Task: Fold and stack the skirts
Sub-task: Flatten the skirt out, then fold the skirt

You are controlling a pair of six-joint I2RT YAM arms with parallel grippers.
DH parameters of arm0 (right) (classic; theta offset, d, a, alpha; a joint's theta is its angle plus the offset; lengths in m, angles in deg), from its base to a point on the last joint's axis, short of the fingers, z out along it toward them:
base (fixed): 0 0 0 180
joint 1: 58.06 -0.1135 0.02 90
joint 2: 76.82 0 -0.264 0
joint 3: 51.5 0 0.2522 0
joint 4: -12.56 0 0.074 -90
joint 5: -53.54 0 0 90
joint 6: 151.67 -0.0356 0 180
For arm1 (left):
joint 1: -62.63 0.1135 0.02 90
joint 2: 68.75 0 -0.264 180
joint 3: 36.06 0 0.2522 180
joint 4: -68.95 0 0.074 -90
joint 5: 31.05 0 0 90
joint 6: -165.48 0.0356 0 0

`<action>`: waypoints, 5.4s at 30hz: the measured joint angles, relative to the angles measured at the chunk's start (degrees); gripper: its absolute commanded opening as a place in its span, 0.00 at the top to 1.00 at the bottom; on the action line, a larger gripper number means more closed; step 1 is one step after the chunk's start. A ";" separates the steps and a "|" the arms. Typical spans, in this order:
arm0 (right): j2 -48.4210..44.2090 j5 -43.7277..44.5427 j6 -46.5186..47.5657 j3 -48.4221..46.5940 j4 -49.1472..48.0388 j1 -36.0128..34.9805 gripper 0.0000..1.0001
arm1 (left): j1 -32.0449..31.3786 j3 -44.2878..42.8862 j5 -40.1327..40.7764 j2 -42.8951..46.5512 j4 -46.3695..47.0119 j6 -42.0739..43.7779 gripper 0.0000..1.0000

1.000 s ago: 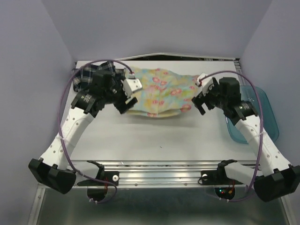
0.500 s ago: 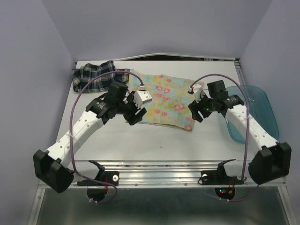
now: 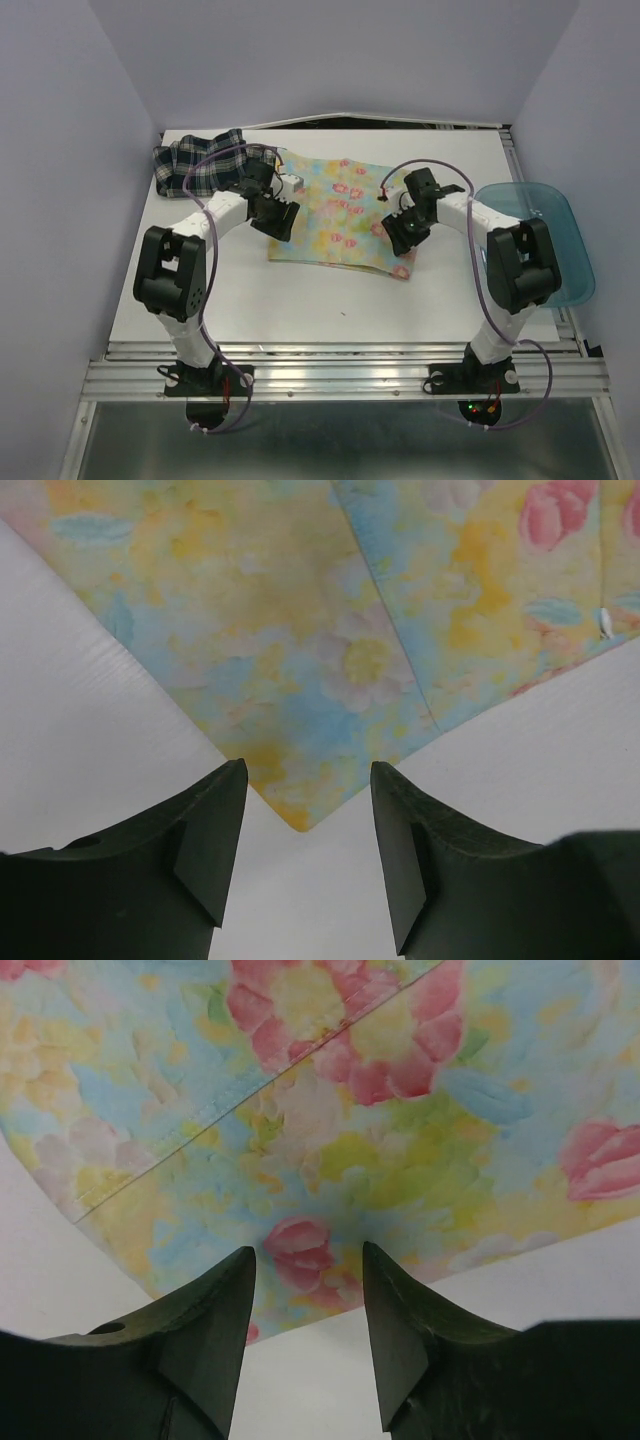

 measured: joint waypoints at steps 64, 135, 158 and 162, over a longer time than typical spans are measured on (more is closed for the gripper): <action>5.40 -19.41 4.96 -2.75 22.25 -27.52 0.57 | 1.22 -13.51 -1.36 -17.14 -3.98 5.40 0.34; 28.83 -1.88 25.70 -34.58 -5.25 3.85 0.86 | 8.70 -35.50 -5.86 -30.99 -10.43 23.30 0.62; 29.68 2.82 23.19 -50.77 -3.76 6.78 0.64 | 10.25 -43.82 -7.89 -27.52 -12.26 24.79 1.00; 29.20 2.19 23.71 -50.84 -2.71 6.82 0.14 | 10.36 -44.39 -7.96 -25.90 -12.41 24.87 1.00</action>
